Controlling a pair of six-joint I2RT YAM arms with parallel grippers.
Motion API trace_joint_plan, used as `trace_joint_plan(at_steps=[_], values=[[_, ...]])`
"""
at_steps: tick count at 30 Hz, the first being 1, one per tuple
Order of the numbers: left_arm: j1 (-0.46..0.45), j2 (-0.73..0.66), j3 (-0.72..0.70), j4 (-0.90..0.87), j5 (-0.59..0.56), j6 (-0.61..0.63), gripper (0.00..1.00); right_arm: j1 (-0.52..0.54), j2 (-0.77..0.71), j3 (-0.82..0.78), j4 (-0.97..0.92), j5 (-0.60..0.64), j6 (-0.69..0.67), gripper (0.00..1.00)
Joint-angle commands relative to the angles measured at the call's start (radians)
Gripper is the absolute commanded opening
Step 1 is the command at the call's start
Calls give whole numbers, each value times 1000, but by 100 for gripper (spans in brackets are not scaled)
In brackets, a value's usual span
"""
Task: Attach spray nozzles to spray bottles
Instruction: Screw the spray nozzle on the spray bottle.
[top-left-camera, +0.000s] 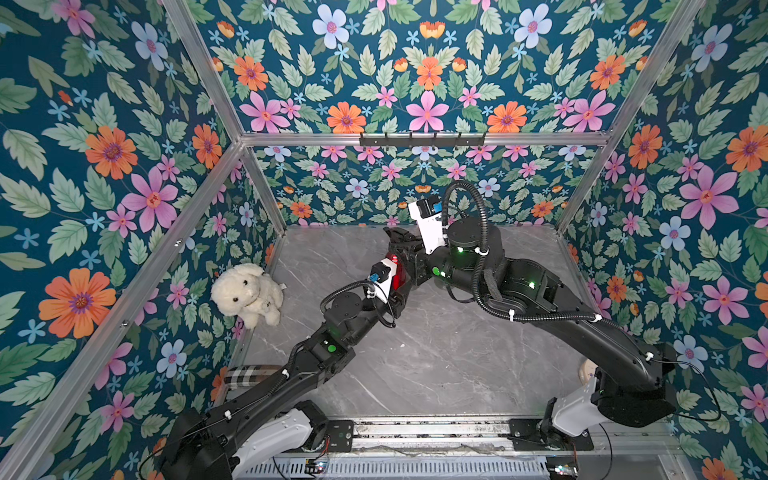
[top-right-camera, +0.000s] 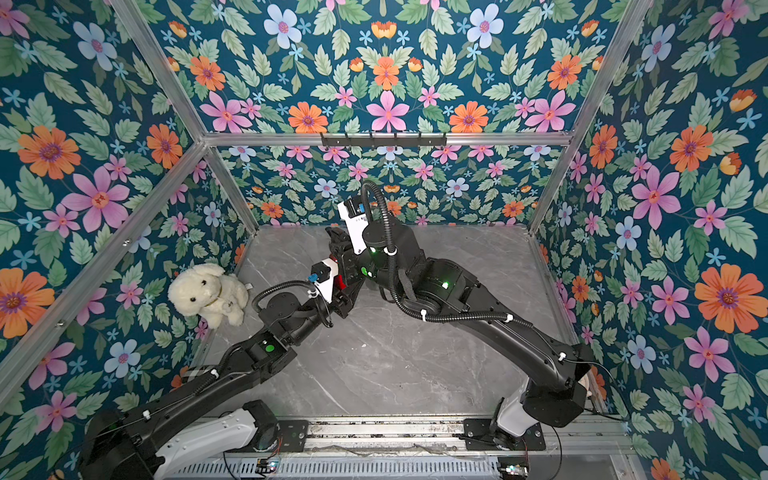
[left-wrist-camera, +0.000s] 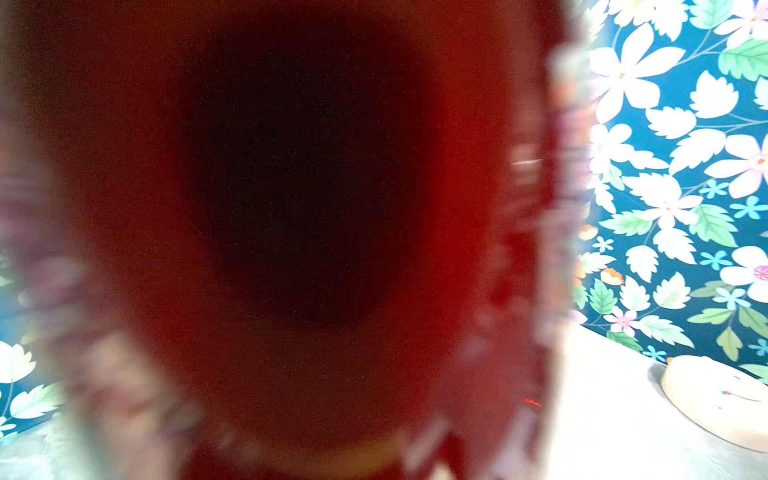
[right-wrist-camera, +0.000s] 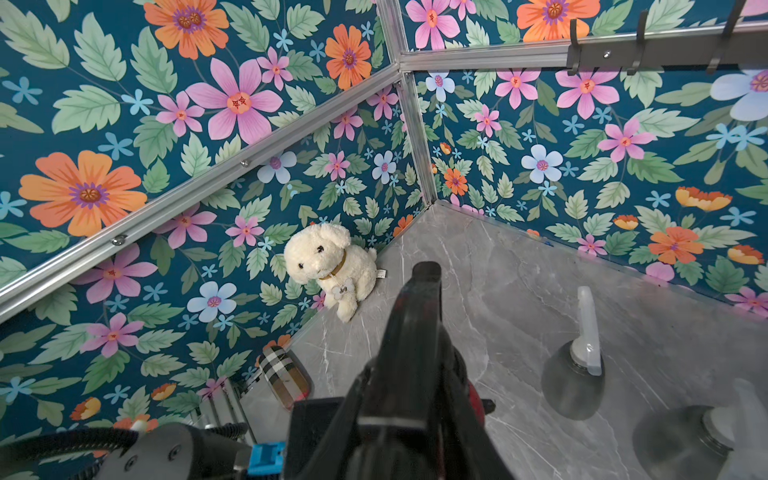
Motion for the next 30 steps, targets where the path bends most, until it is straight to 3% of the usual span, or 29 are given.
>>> trace_joint_plan(at_steps=[1,18,30], values=[[-7,0,2,111,105,68,0,9,-1,0,-84,-88,-29,36],[-5,7,1,125,92,58,0,14,-126,-90,13,-90,-98,68],[0,1,2,116,90,59,0,14,-267,-206,131,-142,-153,70]])
